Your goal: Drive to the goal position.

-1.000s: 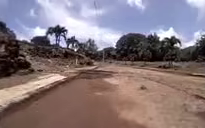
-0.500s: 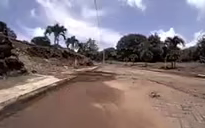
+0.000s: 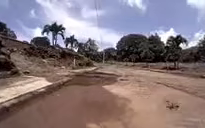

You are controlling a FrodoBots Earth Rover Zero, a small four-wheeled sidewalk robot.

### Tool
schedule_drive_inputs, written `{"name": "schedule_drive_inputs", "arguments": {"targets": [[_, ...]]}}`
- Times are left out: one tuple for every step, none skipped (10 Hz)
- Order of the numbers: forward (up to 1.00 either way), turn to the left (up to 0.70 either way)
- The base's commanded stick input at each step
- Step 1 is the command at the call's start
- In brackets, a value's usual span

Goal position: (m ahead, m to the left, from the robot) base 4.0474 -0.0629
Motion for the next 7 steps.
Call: {"name": "schedule_drive_inputs", "arguments": {"targets": [[1.0, 0.0], [1.0, 0.0], [1.0, 0.0], [0.95, 0.0], [0.89, 0.0], [0.84, 0.0], [0.8, 0.0]]}}
